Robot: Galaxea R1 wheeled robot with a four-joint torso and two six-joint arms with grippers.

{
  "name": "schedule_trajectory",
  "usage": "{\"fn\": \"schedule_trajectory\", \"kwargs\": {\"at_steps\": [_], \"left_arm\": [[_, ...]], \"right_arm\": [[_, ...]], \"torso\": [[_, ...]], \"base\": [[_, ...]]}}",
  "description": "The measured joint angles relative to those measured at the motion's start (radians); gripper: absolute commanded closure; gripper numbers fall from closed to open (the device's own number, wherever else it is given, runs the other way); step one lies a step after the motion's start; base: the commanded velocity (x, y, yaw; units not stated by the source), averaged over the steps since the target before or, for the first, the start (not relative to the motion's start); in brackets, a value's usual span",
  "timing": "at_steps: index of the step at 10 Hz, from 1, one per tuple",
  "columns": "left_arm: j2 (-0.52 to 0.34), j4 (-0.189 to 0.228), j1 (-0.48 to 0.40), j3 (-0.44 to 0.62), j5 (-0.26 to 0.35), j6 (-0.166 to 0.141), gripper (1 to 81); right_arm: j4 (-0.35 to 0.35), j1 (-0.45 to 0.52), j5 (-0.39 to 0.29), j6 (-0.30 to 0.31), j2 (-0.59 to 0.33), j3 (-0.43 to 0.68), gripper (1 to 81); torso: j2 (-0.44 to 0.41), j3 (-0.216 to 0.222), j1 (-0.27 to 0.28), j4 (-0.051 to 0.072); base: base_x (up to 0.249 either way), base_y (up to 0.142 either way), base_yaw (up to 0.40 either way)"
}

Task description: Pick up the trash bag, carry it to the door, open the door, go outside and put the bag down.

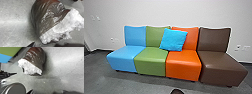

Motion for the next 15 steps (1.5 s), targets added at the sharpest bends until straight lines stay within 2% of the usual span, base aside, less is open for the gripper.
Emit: {"fn": "schedule_trajectory", "kwargs": {"at_steps": [2, 6, 8, 9, 11, 15], "left_arm": [[0.004, -0.012, -0.047, -0.032, -0.005, 0.000, 1.0], [0.014, -0.024, -0.077, -0.074, -0.001, 0.000, 1.0], [0.035, -0.027, -0.097, -0.069, 0.004, 0.000, 1.0], [0.035, -0.029, -0.094, -0.069, 0.026, 0.000, 1.0], [0.024, -0.030, -0.105, -0.071, 0.030, 0.000, 1.0], [0.036, -0.033, -0.167, -0.083, 0.029, 0.000, 1.0]], "right_arm": [[0.000, 0.001, 0.001, 0.000, -0.002, 0.000, 1.0], [0.000, -0.003, -0.001, 0.000, -0.002, 0.000, 1.0], [0.000, -0.002, -0.001, 0.000, -0.001, 0.000, 1.0], [0.000, -0.002, -0.001, 0.000, 0.003, -0.001, 1.0], [0.001, 0.003, 0.001, 0.000, 0.005, -0.001, 1.0], [0.001, 0.009, -0.001, 0.000, 0.006, -0.001, 1.0]], "torso": [[-0.059, -0.006, 0.037, 0.000], [-0.191, -0.015, 0.120, 0.000], [-0.243, -0.065, 0.153, 0.000], [-0.251, -0.091, 0.161, 0.000], [-0.260, -0.135, 0.167, 0.000], [-0.260, -0.146, 0.167, 0.000]], "base": [[0.000, 0.000, 0.000], [0.000, 0.000, 0.000], [0.000, 0.000, 0.000], [0.000, 0.000, 0.000], [0.000, 0.000, 0.000], [0.000, 0.000, 0.000]]}}
